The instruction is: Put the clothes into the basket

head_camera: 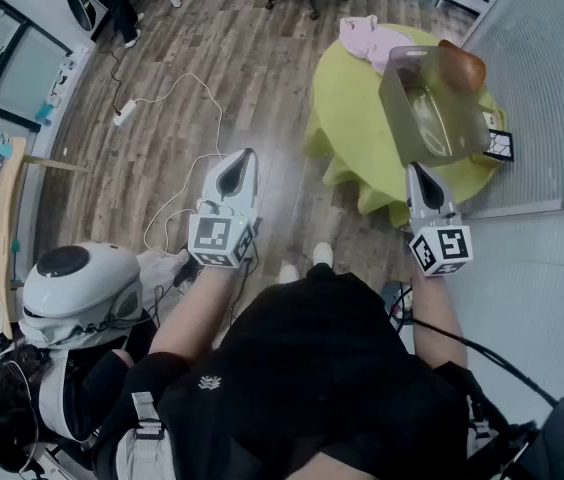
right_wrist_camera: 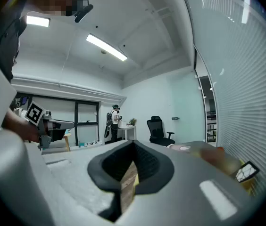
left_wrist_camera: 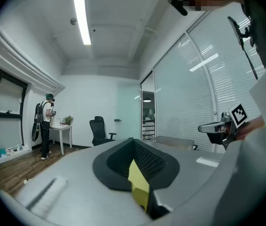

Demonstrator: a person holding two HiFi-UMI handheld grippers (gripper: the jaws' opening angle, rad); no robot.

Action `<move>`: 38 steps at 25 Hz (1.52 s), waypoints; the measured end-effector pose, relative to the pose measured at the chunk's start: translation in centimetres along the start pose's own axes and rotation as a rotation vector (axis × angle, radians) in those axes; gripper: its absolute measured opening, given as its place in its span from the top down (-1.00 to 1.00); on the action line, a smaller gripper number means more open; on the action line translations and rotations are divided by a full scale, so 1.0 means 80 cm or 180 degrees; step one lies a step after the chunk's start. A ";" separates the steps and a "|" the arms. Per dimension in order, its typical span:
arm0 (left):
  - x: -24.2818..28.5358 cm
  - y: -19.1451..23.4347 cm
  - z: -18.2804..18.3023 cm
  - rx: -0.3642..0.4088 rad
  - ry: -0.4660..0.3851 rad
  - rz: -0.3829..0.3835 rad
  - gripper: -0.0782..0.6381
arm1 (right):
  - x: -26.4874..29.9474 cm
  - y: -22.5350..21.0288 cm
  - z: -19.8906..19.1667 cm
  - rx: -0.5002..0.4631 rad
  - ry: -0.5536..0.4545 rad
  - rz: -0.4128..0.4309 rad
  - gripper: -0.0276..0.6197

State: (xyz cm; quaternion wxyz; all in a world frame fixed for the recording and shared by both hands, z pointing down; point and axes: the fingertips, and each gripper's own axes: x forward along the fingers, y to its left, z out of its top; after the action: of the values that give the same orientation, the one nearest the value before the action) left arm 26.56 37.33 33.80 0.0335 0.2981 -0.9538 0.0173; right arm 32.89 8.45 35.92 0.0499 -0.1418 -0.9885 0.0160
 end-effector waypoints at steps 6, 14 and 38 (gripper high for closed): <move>0.018 0.004 0.008 0.0023 -0.0032 0.0068 0.76 | 0.027 0.000 -0.001 0.0051 0.0000 0.0143 0.91; 0.051 0.004 0.015 0.0111 -0.0115 0.0292 0.76 | 0.065 -0.029 -0.002 -0.0046 -0.0057 0.0419 0.91; 0.316 0.146 0.017 0.0116 0.0000 -0.0532 0.76 | 0.279 -0.092 0.004 0.0115 0.0203 -0.0266 0.91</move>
State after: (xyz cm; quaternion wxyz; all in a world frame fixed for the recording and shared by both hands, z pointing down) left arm -0.91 32.54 34.17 0.0294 0.3772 -0.9251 0.0317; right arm 9.47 7.66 38.05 0.0845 -0.0999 -0.9910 0.0272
